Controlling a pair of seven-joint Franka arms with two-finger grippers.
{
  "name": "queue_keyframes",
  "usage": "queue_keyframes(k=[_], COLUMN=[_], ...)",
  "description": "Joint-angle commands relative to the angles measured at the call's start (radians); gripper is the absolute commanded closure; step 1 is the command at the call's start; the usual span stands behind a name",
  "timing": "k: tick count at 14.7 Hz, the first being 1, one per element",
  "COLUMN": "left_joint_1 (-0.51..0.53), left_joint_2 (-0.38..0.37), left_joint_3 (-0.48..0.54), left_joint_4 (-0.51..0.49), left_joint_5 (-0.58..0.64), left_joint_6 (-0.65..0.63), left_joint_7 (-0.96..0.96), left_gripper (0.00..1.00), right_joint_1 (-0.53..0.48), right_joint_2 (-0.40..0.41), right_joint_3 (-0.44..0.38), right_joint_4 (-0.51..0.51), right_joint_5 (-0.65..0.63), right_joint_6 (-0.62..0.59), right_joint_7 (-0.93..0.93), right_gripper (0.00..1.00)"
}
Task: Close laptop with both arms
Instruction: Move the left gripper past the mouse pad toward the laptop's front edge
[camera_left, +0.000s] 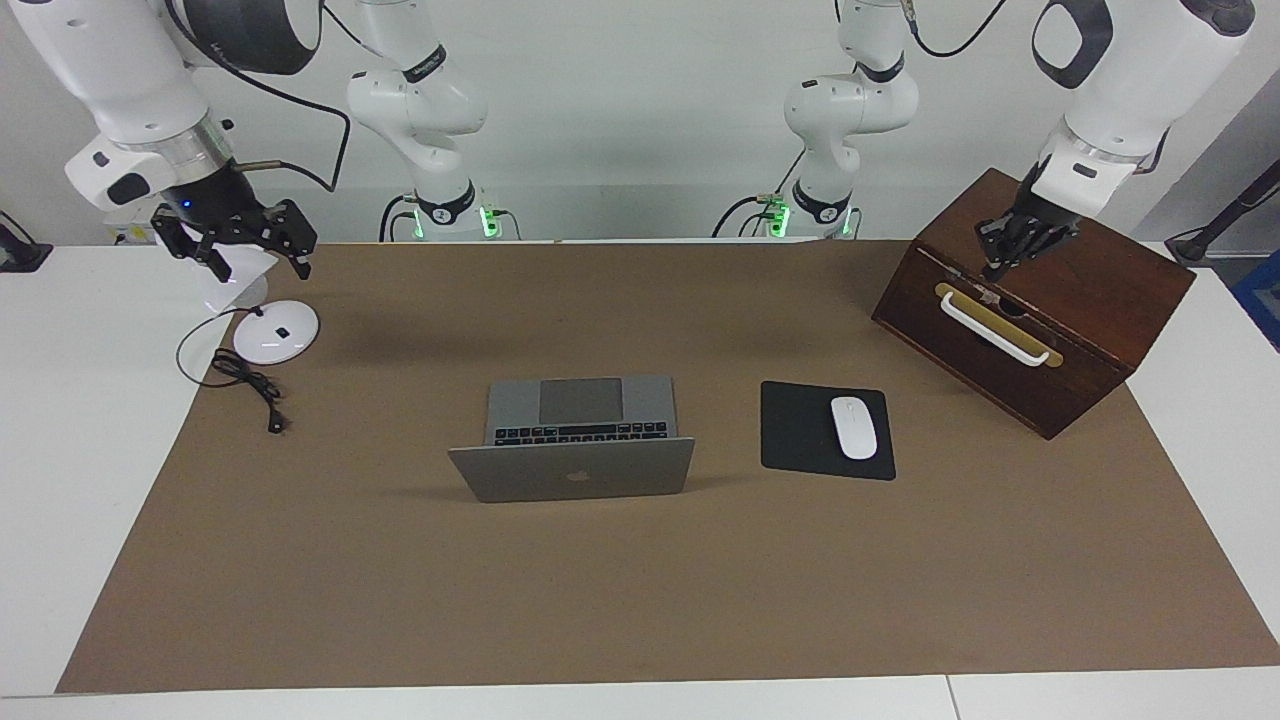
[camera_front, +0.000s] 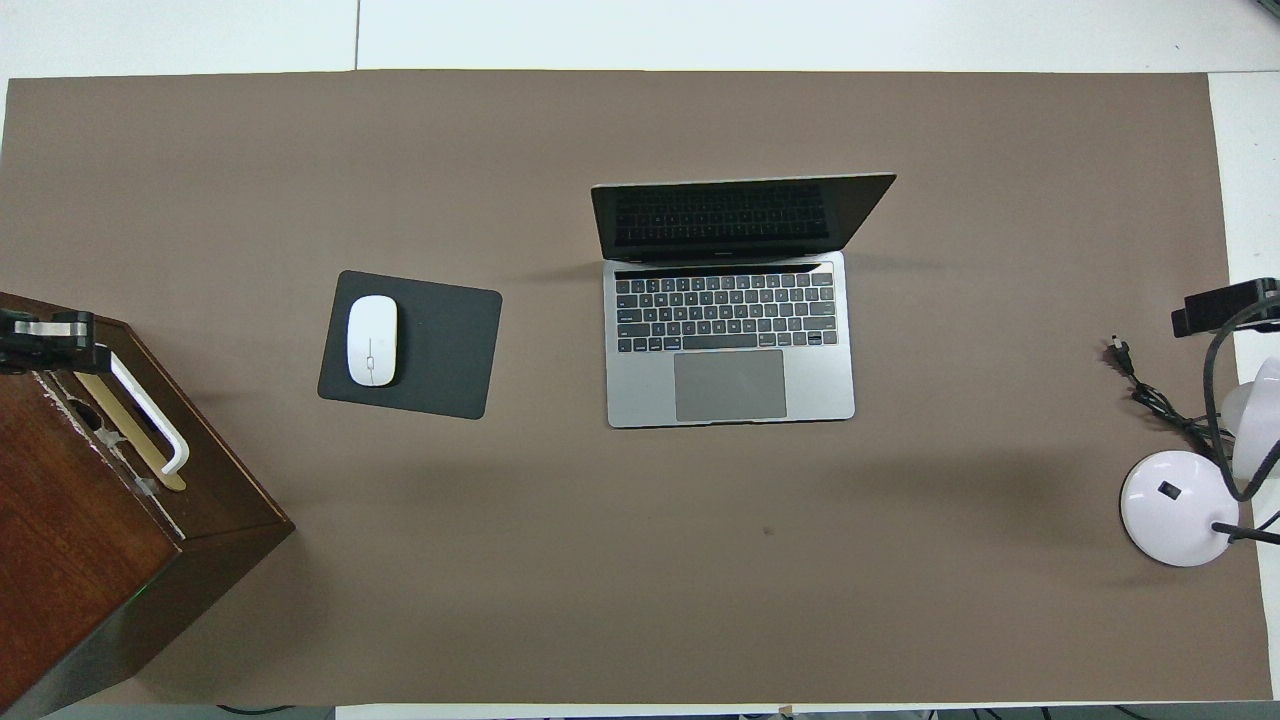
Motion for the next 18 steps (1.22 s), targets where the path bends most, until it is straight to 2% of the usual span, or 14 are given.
queue_keyframes(k=[1, 7, 11, 15, 18], left_joint_1=[-0.037, -0.074, -0.159, -0.236, -0.280], left_joint_2=[-0.078, -0.138, -0.215, -0.246, -0.246], left_joint_3=[0.001, 0.001, 0.001, 0.001, 0.001], left_joint_4=[-0.130, -0.280, -0.444, -0.542, -0.596], left_joint_5=[-0.014, -0.041, -0.043, -0.046, -0.050], left_joint_6=[0.109, 0.278, 0.450, 0.579, 0.681], left_joint_7=[-0.014, -0.008, -0.013, -0.023, -0.023], left_gripper=[1.00, 1.00, 1.00, 1.00, 1.00], right_joint_1=[-0.018, -0.018, -0.014, -0.018, -0.018], right_joint_2=[-0.024, -0.022, -0.024, -0.019, -0.016], right_joint_3=[0.008, 0.008, 0.009, 0.009, 0.008], right_joint_4=[-0.032, -0.026, -0.030, -0.026, -0.021], right_joint_5=[0.019, 0.019, 0.023, 0.023, 0.008], right_joint_6=[0.026, 0.053, 0.049, 0.065, 0.074], right_joint_7=[-0.016, -0.015, 0.016, 0.016, 0.008], right_gripper=[0.00, 0.00, 0.00, 0.01, 0.42])
